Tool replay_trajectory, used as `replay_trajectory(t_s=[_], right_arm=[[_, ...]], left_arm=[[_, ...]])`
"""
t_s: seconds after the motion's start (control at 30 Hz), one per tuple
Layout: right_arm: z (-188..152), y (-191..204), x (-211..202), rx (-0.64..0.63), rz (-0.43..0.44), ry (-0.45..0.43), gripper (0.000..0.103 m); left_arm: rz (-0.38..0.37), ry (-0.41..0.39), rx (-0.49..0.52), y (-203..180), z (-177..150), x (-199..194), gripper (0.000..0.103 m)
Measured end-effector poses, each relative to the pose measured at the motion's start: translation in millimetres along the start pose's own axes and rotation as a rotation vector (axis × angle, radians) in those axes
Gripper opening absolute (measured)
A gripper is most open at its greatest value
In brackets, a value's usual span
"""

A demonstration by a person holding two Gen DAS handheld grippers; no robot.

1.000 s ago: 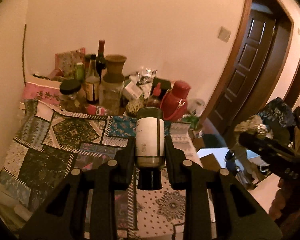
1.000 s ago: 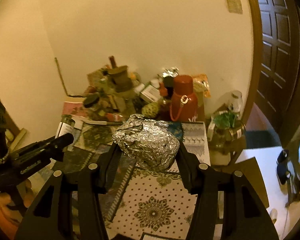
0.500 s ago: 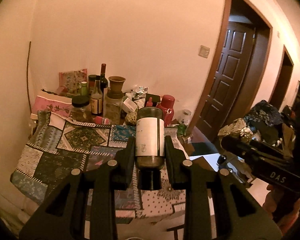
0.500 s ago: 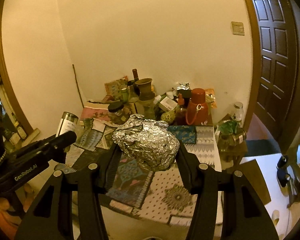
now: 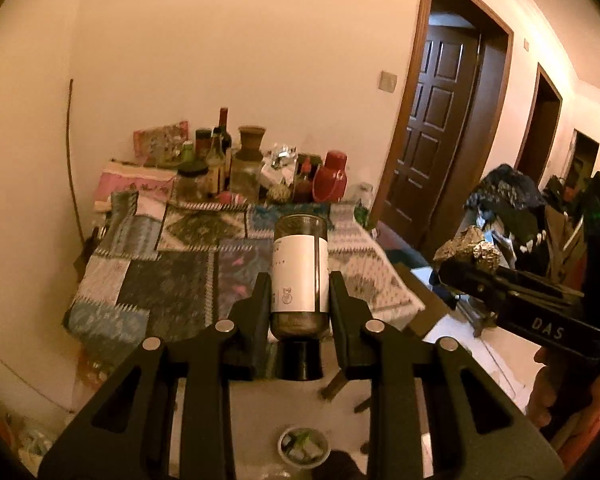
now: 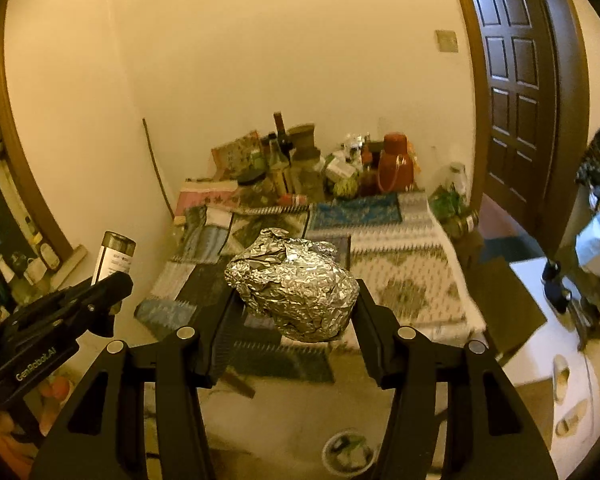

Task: Collect trash
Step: 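Carry the labelled bottle and foil lump down toward the bin, then open the left tool over the bin while the right tool releases the foil lump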

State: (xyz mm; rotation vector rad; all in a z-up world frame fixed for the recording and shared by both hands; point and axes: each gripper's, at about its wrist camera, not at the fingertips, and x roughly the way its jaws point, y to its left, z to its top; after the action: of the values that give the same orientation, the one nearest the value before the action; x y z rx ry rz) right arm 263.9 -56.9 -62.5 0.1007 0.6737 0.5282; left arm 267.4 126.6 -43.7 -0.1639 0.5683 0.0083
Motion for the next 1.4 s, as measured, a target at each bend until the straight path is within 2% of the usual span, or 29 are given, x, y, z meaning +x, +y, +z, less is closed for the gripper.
replay_trajectory(t_s=[0.17,0.37,0.63,0.77,0.9,1.07,1.2,1.4], right_arm=[[-23.9,10.9,-5.6,0.025,-0.012,0.049,0.050],[-49.7,9.3,-1.2,0.059,-0.019,0.122,0.050],[-97.9,-17.4,41.9,0.084,-0.019,0.250,0.050],[-130.3,-38.0,76.5,0.087,-0.018,0.317,0.050],[-174.7,-64.2,121.7,0.079,-0.027,0.409,0.050],[-242.3,-96.5,176.4,0.058,-0.049,0.515,0.050],[-294.8,-115.7,216.2,0.090,-0.028,0.596,0.050],[-344.6,-120.8,259.9,0.037,0.034,0.634,0.053]], left_arm=[[-0.018,0.056,0.010,6.6,-20.2,-8.1,0.027],[-0.051,0.138,0.002,2.3,-45.3,3.5,0.027],[-0.048,0.264,-0.038,-1.7,-94.3,56.1,0.027],[-0.036,0.334,-0.084,-1.9,-138.9,94.9,0.027],[-0.014,0.412,-0.156,1.1,-197.9,138.9,0.027],[0.024,0.506,-0.199,7.6,-274.6,190.5,0.027],[0.057,0.574,-0.234,18.6,-330.7,225.2,0.027],[0.096,0.644,-0.279,32.9,-396.4,267.8,0.027]])
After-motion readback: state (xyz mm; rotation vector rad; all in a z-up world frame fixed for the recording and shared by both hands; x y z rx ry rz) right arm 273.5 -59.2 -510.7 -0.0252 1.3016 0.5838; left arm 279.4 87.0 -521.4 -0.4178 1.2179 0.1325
